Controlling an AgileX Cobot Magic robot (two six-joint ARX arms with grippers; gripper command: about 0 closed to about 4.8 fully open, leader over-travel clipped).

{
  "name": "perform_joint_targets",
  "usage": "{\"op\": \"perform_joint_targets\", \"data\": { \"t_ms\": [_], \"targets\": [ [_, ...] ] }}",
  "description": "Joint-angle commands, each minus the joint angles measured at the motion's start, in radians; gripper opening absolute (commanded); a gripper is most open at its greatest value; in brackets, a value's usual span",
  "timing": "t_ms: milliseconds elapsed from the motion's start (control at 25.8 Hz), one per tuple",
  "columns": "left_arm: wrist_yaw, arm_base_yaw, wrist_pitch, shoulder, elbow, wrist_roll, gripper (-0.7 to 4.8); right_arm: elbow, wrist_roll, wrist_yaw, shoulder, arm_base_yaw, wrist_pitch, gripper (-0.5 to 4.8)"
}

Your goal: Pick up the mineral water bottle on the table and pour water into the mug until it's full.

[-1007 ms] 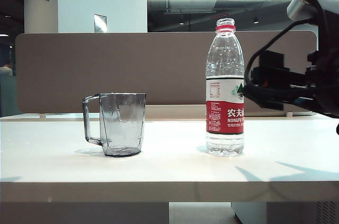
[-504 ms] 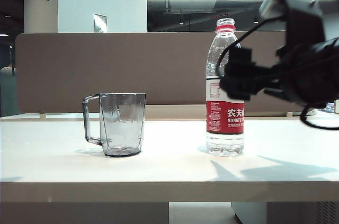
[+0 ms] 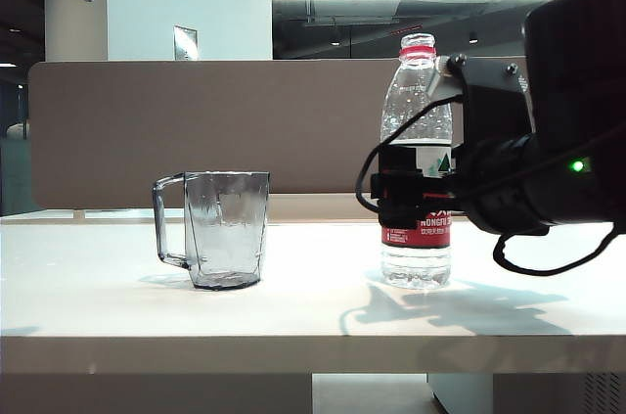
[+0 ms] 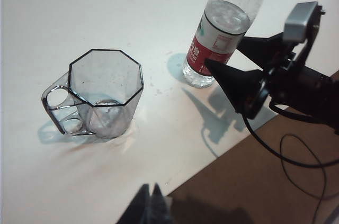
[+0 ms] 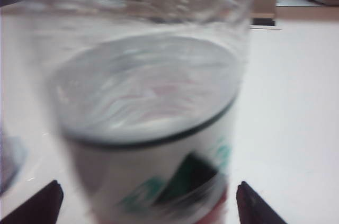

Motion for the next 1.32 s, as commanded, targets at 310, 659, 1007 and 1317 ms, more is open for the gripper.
{"op": "perform_joint_targets", "data": {
  "t_ms": [310,659,1007,1317],
  "targets": [
    [0.001,0.002,0.013,-0.002,0.007,0.000,-0.05,0.121,0.001,-0.013,0.044,-0.033,0.004,4.79],
    [0.001,0.002,0.014,-0.002,0.007,0.000,-0.05,0.164,0.000,-0.019,0.067,-0.033,-0.032,4.09],
    [0.001,0.002,0.014,-0.002,0.007,0.000,-0.05,0.164,-0.030,-0.019,0.066,-0.033,-0.032,2.48],
    [0.001,0.002,0.014,-0.002,0.007,0.000,-0.05,0.167,-0.175,-0.019,0.028,-0.033,-0.153,2.01]
  ]
}}
